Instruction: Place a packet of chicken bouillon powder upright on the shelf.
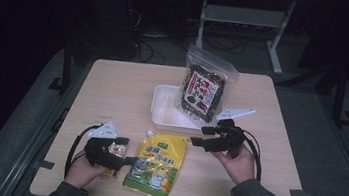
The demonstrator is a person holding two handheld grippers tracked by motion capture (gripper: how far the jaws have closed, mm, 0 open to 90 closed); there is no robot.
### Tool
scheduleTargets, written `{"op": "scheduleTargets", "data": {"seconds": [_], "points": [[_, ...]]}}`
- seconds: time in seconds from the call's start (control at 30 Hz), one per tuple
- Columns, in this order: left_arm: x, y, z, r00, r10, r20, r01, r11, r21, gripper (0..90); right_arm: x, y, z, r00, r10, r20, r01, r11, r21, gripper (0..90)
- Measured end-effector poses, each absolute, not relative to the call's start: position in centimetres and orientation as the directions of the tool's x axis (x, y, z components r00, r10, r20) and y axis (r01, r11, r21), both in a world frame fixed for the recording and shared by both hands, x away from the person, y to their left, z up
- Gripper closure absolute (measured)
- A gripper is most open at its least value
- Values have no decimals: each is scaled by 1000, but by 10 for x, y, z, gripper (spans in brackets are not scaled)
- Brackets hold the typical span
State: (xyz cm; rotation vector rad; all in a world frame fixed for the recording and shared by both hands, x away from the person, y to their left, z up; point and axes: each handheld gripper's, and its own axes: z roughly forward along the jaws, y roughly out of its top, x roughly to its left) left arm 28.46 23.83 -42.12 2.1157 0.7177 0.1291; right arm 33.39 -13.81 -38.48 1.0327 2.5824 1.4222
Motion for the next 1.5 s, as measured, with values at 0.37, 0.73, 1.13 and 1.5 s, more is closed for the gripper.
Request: {"op": "scheduleTargets", "data": {"seconds": [0.37, 0.73, 1.13, 1.5], "points": [[284, 238, -421, 830, 533, -161, 442, -455, 773, 200, 335, -124, -401, -780, 543, 311, 564, 395, 725, 340], [284, 236, -421, 830, 535, -158, 443, -460, 769, 200, 342, -120, -416, -758, 558, 338, 609, 419, 673, 359], [284, 235, -422, 830, 534, -160, 445, -461, 767, 201, 358, -111, -445, -705, 581, 407, 691, 430, 582, 464], [285, 234, -422, 831, 532, -161, 445, -464, 766, 201, 372, -96, -459, -678, 568, 467, 730, 442, 522, 639]]}}
